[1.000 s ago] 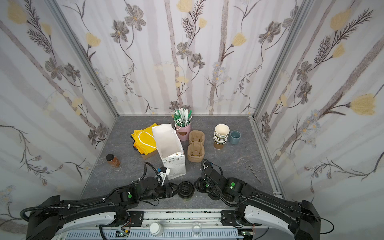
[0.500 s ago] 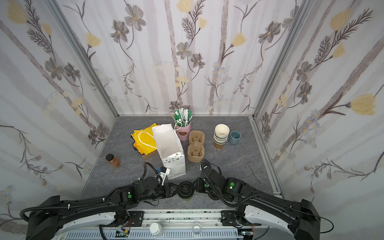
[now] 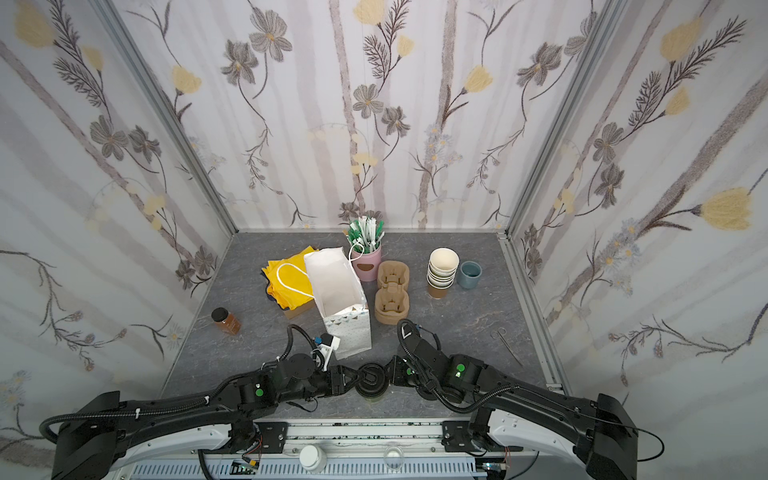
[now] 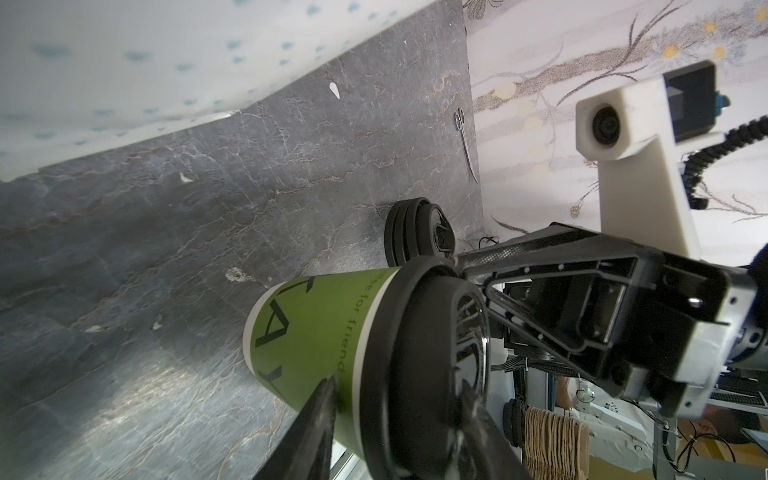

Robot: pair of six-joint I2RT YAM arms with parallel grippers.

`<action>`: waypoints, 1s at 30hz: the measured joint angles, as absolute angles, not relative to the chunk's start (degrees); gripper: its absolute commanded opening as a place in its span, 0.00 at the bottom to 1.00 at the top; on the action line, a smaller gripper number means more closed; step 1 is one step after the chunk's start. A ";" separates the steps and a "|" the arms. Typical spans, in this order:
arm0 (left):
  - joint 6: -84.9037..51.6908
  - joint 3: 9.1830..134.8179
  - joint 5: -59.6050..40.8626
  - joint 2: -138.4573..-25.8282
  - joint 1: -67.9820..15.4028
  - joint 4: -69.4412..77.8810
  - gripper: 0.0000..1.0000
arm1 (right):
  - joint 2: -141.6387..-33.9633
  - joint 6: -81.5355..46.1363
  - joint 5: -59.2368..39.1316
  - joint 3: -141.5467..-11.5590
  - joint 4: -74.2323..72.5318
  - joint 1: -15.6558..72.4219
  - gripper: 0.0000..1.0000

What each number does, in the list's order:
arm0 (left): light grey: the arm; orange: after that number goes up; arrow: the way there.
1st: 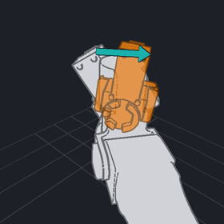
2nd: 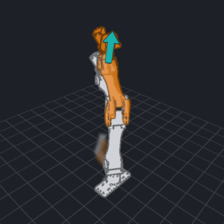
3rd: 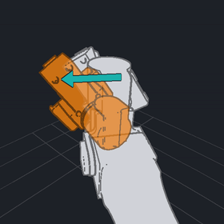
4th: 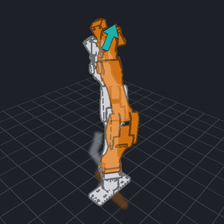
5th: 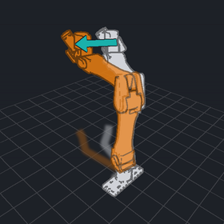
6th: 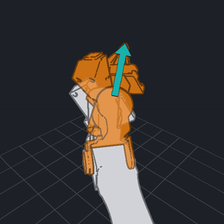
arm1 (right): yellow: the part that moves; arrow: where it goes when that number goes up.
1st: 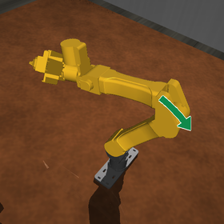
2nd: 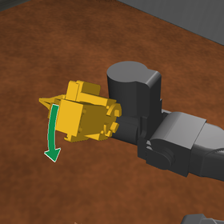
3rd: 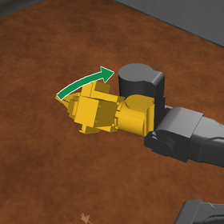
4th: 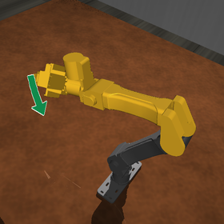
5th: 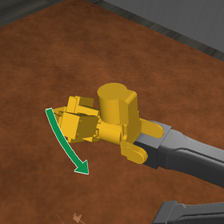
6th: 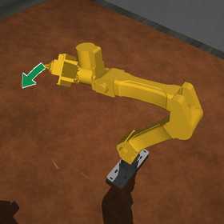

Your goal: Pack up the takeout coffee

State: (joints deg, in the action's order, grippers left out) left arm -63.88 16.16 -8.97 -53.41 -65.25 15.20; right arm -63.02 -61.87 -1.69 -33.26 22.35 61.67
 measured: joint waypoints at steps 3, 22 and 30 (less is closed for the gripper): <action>-63.88 16.16 -8.97 -53.41 -65.25 15.20 0.44 | -63.35 -61.84 -1.39 -33.76 22.92 61.89 0.22; -63.88 16.43 -9.19 -50.89 -65.25 11.46 0.65 | -62.00 -59.48 1.89 -39.46 30.26 62.70 0.52; -63.86 17.15 -9.19 -49.80 -65.25 11.27 0.68 | -61.19 -59.48 1.93 -39.46 30.55 62.89 0.52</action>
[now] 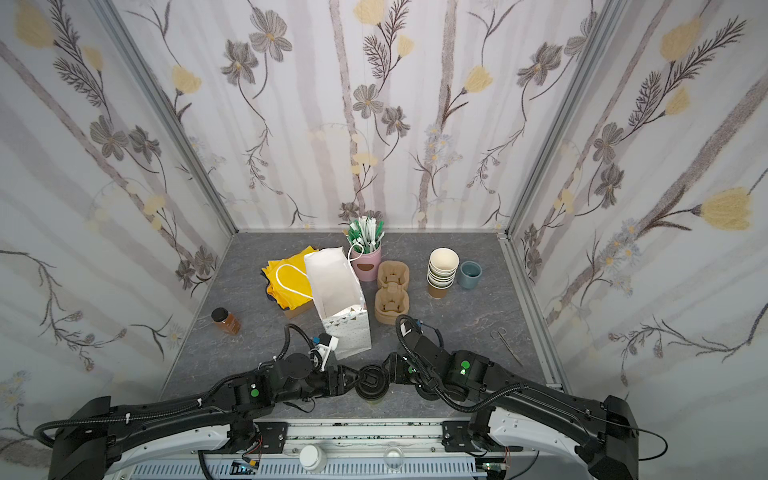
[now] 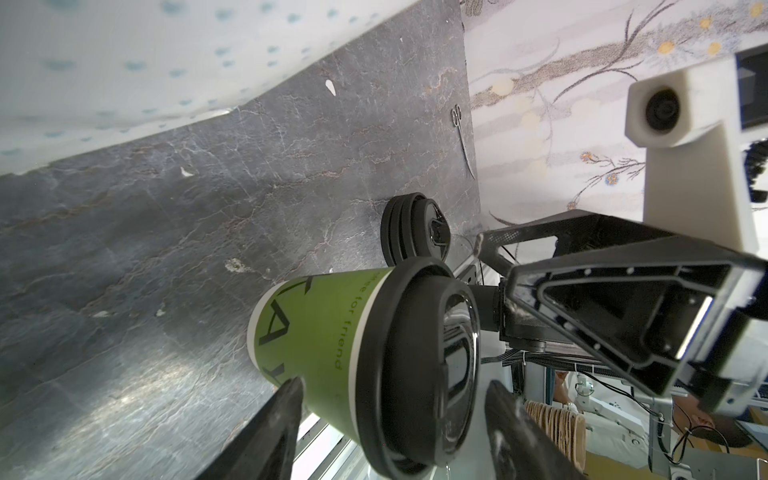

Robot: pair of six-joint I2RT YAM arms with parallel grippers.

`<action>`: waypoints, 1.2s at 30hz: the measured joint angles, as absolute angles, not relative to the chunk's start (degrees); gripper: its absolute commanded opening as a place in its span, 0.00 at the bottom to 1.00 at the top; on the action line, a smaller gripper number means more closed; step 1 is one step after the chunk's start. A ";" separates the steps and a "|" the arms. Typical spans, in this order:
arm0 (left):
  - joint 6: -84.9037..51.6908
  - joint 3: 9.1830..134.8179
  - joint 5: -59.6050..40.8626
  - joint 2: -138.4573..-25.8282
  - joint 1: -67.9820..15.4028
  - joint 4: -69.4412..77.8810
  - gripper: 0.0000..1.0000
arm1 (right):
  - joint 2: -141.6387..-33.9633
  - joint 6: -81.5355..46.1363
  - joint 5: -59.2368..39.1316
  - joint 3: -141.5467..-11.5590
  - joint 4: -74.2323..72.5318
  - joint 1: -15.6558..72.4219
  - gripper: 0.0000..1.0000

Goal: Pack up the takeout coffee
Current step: 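Open both grippers and draw them back from the lidded cup, then reach the right gripper into the cup carrier while the left gripper nears the bag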

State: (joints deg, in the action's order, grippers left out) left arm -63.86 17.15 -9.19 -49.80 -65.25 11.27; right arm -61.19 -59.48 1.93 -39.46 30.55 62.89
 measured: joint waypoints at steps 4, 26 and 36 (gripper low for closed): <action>-63.88 16.91 -8.99 -47.27 -65.25 10.20 0.65 | -59.88 -59.48 3.03 -39.92 31.94 62.89 0.53; -60.60 24.71 18.04 -23.46 -60.16 -23.44 0.65 | -72.14 -51.22 20.99 -61.58 42.11 52.42 0.58; -52.84 29.61 31.73 -20.97 -54.43 -24.67 0.70 | -91.81 -44.82 15.49 -72.05 40.42 41.80 0.61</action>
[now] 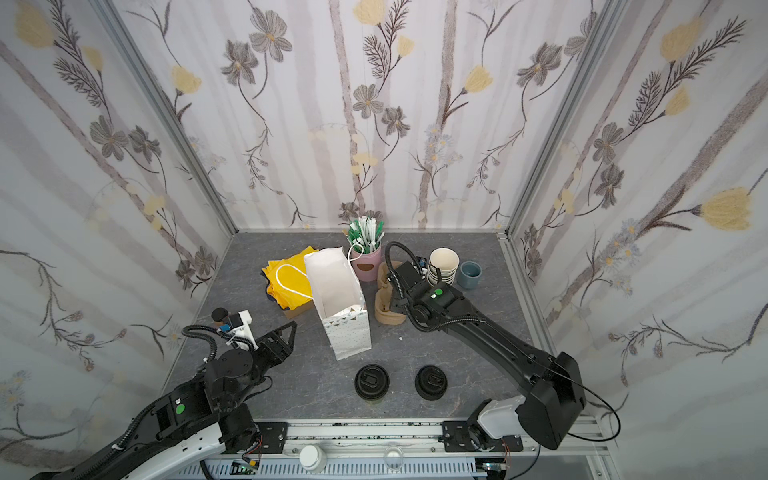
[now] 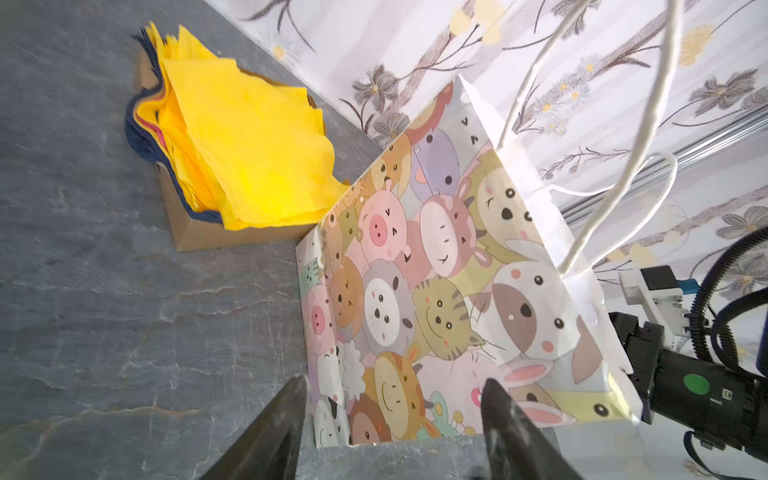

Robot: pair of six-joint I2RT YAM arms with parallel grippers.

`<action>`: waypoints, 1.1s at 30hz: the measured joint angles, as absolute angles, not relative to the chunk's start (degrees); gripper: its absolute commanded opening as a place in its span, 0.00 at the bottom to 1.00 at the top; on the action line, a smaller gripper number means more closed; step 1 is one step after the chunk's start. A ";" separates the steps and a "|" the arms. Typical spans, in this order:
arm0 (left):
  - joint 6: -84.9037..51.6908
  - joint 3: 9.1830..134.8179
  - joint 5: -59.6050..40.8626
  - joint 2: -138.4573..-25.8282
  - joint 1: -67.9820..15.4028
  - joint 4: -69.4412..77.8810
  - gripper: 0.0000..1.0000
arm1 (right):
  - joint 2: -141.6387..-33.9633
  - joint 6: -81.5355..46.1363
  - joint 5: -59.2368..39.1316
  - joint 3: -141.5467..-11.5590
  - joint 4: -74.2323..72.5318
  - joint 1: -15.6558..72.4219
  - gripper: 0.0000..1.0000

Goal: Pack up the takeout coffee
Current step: 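Reach the right gripper into the cup carrier while the left gripper nears the bag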

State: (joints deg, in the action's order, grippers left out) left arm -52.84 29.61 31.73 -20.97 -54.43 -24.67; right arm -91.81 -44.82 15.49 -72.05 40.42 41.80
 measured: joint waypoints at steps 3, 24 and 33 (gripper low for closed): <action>-50.06 30.55 32.91 -22.06 -52.73 -24.62 0.73 | -97.82 -42.46 14.66 -76.88 40.40 41.36 0.61; -32.77 34.02 9.56 -34.52 -21.43 -13.10 0.74 | -118.69 -38.89 13.56 -93.84 41.76 36.75 0.54; -33.85 32.86 3.75 -33.32 -19.88 -11.77 0.73 | -121.05 -38.50 14.04 -94.19 42.22 35.81 0.51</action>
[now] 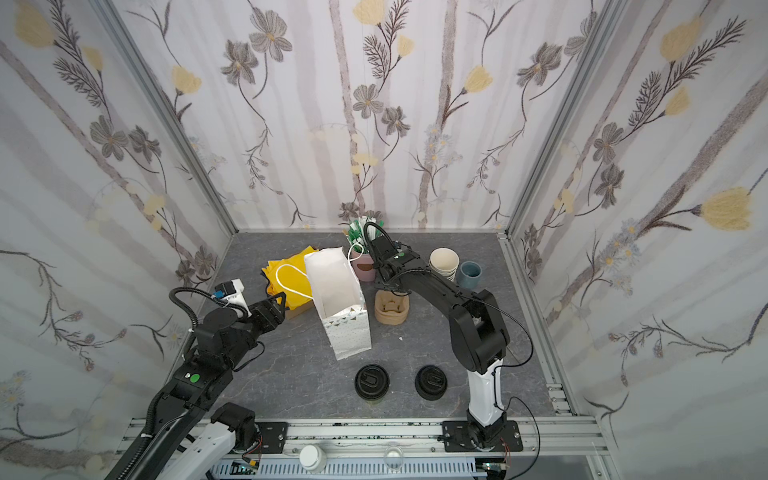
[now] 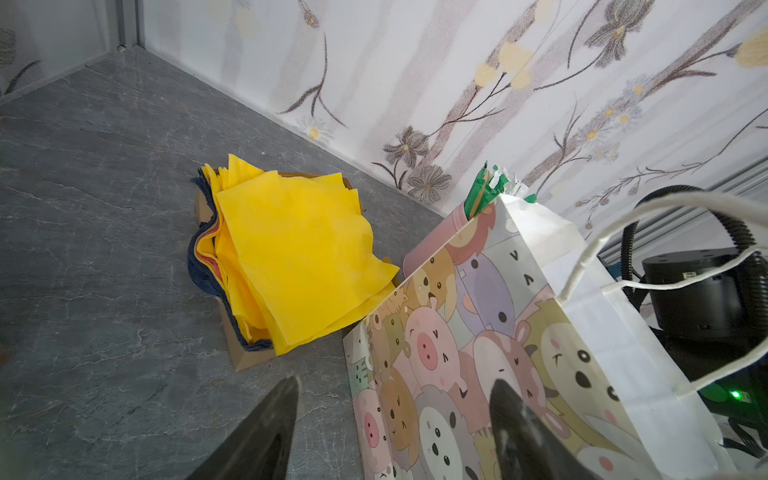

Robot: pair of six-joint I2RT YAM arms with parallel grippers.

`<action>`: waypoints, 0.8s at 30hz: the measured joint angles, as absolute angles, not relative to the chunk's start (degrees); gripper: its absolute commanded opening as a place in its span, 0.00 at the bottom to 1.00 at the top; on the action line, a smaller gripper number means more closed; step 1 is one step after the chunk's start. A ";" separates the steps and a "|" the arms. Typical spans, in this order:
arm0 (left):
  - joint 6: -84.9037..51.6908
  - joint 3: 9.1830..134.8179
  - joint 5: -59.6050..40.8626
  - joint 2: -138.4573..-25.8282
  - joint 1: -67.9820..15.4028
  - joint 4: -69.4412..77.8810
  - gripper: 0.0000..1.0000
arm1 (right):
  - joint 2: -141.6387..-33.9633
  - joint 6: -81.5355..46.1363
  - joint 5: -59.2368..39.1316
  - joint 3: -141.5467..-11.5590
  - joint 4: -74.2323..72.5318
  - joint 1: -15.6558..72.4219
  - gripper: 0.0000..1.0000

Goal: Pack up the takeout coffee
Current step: 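Reach the right gripper into the cup carrier while the left gripper nears the bag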

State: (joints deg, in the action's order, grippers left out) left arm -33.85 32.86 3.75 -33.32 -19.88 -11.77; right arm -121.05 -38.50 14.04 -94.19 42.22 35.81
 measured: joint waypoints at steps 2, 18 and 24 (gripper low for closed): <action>-34.50 32.53 2.98 -32.73 -19.88 -11.77 0.72 | -121.54 -38.48 13.82 -94.19 42.19 35.53 0.51; -36.18 32.36 2.55 -31.88 -19.81 -11.35 0.71 | -123.50 -37.43 11.90 -94.30 41.30 34.22 0.43; -36.21 32.36 2.42 -31.94 -19.81 -11.35 0.71 | -124.14 -37.39 11.88 -94.74 41.28 34.20 0.35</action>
State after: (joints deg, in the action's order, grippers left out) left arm -36.21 32.36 2.42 -31.94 -19.81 -11.35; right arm -124.14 -37.39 11.88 -94.74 41.28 34.20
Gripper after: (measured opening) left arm 0.713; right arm 0.352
